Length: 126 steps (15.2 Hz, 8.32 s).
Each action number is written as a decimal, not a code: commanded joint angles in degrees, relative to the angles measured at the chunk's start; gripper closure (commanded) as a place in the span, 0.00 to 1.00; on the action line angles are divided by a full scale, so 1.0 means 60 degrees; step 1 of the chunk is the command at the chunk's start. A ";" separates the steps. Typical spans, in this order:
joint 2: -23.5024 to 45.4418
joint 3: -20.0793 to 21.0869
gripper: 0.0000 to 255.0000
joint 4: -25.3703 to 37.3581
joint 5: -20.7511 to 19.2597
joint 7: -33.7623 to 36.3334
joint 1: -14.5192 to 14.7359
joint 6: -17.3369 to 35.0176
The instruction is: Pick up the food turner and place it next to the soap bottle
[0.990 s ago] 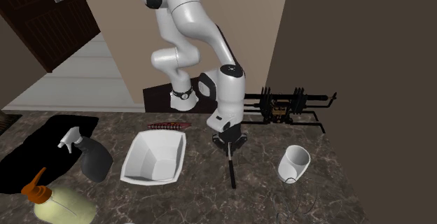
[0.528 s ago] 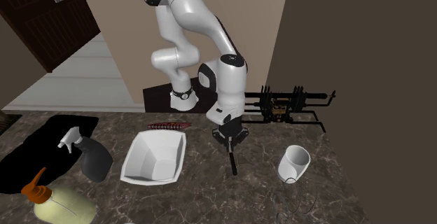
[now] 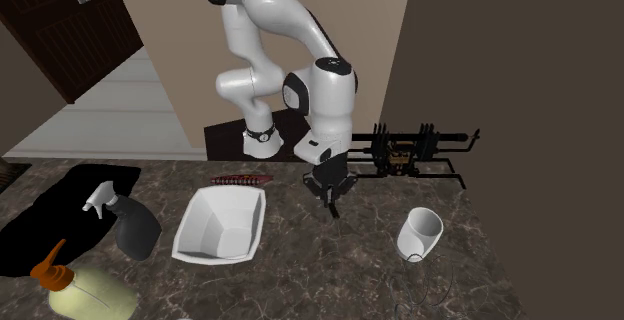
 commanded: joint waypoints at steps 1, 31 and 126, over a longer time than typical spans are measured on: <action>-0.0133 -0.0033 1.00 0.0136 0.0077 -0.0098 0.0006 -0.0258; -0.0922 -0.0224 1.00 0.3260 0.0484 -0.0685 0.0050 -0.4124; -0.1768 -0.8686 1.00 -0.1647 -0.0119 -1.0502 -0.2007 0.0326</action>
